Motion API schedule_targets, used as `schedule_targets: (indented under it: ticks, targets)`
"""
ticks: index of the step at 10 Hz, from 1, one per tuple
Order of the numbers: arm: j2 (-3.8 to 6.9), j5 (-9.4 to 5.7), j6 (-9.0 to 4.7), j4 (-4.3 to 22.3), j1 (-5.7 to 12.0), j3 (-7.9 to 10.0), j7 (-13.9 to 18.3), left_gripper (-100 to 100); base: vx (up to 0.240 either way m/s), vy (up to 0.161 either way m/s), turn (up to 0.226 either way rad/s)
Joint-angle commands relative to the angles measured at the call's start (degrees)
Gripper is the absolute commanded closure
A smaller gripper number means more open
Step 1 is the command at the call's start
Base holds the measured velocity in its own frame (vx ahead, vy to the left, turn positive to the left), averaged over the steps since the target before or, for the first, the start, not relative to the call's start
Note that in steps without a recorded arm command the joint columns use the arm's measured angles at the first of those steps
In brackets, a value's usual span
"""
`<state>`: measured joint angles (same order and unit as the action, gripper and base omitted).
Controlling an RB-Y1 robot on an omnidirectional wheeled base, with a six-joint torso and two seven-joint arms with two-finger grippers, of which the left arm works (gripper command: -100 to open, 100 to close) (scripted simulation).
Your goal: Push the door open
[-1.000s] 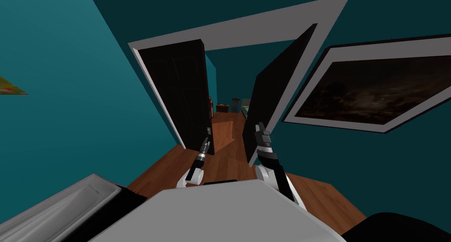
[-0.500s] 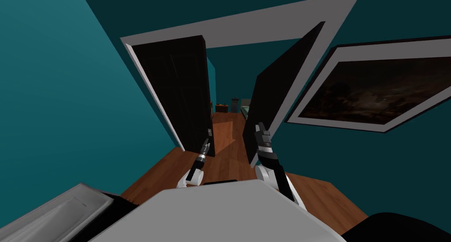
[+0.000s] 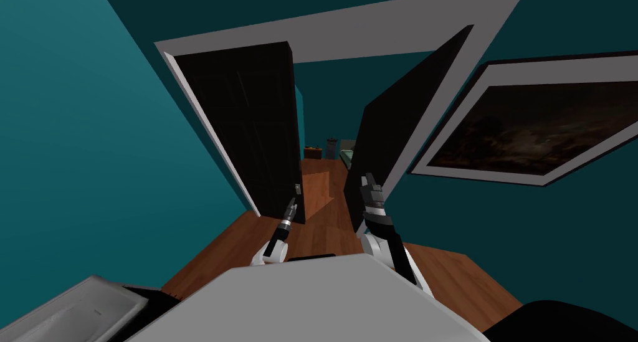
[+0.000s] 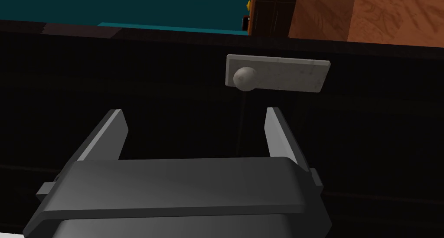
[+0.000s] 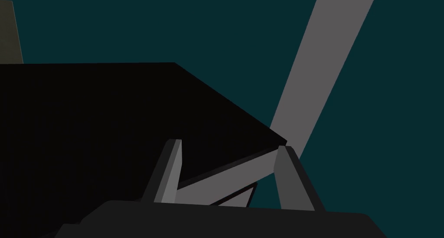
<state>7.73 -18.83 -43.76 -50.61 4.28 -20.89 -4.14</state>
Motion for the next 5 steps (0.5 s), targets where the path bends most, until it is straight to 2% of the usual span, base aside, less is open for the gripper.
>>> schedule_targets:
  ticks: [1, 5]
  targets:
    - [-0.01, -0.47, -0.33, 1.9, 0.62, -0.42, -0.2, -100, 0.069, 0.089, -0.050]
    - [0.01, -1.62, -0.96, 6.3, 2.19, -1.39, -0.5, -100, 0.072, 0.096, -0.041]
